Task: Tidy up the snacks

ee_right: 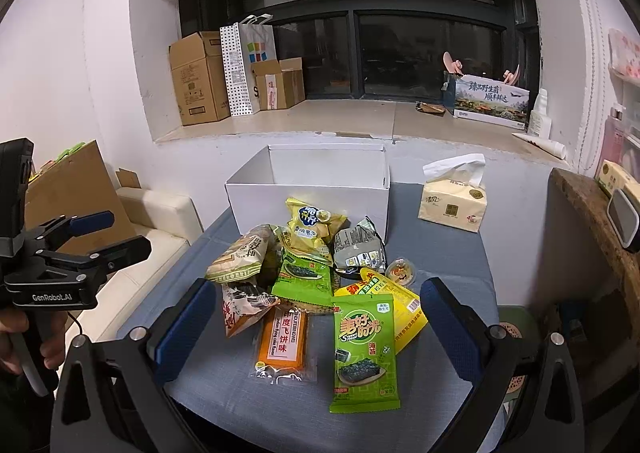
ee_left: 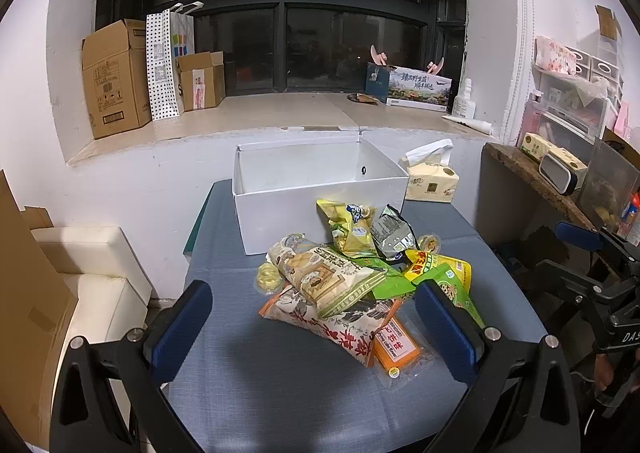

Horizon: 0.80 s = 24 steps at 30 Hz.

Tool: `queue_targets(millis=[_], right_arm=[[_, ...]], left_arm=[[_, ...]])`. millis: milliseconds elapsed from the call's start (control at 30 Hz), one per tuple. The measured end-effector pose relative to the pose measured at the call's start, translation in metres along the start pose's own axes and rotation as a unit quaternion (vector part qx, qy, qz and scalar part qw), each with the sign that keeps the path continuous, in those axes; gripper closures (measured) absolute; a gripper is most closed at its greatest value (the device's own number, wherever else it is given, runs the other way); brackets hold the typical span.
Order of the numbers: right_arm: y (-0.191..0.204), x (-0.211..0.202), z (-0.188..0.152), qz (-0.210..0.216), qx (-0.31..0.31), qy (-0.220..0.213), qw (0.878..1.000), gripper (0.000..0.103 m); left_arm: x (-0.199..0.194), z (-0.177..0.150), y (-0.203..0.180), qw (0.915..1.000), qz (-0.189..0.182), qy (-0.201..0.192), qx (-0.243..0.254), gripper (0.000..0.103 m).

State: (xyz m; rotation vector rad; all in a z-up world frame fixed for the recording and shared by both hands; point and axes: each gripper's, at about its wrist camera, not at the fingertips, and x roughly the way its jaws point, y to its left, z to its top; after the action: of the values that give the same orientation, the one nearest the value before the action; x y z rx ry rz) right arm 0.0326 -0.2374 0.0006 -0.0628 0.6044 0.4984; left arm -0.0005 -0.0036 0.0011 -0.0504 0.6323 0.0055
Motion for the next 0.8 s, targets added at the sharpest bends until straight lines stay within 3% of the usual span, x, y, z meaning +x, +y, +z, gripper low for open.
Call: queue_targets(millis=[800], right_arm=[[0.001, 0.0002, -0.0035, 0.003, 0.001, 0.002, 1.0, 0.0]], left_arm=[[0.0006, -0.0014, -0.0003, 1.0, 0.0, 0.002, -0.001, 0.0]])
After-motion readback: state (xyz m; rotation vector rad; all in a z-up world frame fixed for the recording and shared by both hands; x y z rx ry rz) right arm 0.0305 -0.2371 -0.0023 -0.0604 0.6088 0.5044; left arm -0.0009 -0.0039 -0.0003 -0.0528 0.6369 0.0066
